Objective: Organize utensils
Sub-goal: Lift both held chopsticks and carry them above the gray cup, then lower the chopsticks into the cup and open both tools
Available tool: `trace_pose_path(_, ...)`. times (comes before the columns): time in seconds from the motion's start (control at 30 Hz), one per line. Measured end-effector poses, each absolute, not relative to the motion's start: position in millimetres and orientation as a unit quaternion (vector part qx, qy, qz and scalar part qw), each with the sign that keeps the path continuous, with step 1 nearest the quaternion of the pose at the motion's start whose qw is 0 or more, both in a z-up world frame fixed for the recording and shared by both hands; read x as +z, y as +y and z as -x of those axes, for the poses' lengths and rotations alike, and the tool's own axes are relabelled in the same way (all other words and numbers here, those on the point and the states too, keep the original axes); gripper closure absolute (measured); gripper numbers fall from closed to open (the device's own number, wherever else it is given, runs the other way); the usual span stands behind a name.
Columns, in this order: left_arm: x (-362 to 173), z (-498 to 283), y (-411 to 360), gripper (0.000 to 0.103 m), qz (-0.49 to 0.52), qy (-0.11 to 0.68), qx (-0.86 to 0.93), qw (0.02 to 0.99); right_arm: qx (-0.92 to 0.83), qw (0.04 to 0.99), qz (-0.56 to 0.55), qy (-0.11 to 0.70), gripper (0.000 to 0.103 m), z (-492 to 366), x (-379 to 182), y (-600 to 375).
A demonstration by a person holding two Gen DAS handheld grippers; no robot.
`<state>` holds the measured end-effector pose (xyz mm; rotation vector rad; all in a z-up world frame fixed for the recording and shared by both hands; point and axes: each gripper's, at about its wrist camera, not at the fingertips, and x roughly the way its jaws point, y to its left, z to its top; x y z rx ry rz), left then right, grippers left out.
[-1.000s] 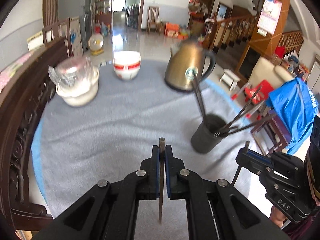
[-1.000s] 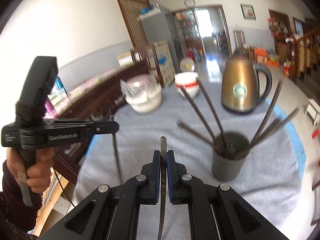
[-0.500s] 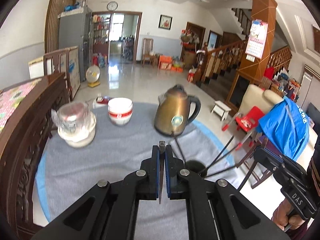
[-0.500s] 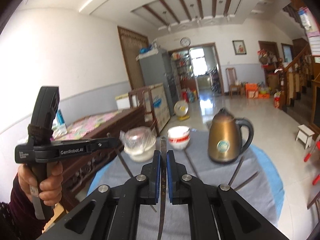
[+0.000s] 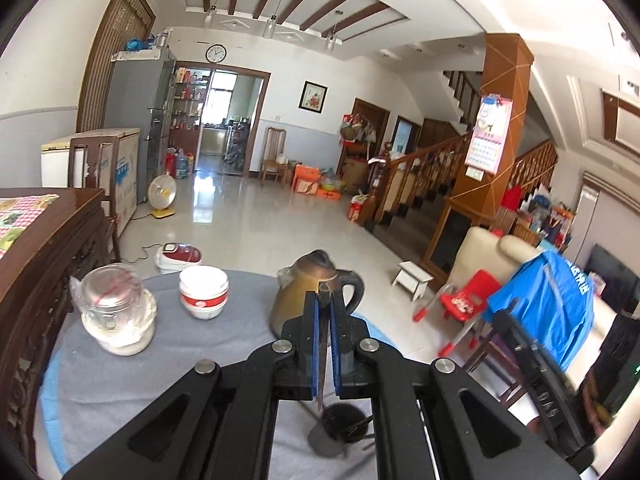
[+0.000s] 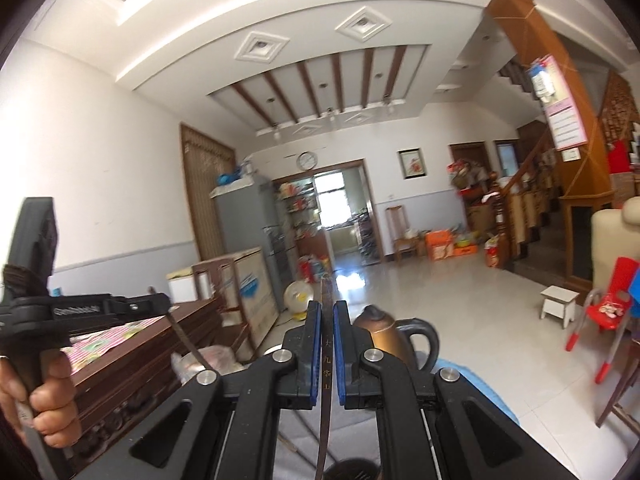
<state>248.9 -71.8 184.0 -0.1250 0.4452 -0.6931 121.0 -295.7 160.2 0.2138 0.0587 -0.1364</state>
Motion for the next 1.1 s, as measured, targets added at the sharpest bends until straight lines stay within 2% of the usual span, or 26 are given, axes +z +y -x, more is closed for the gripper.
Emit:
trace_pose_path(0.33, 159.1, -254.8, -113.8, 0.098, 0.053, 0.212, -0.352, 0.910, -0.126, 0.986, -0.104, 0.018, 0.096, -140.3, 134.8, -297.6)
trace_pose_path(0.63, 124.2, -264.6, -134.3, 0.098, 0.032, 0.247, -0.350, 0.903, -0.134, 0.985, -0.101, 0.039, 0.096, -152.0, 109.8, -301.2)
trace_pose_path(1.1, 97.7, -271.8, -142.5, 0.097, 0.000, 0.291, -0.351, 0.890, -0.123, 0.984, -0.098, 0.082, 0.096, -159.4, 88.3, -306.3)
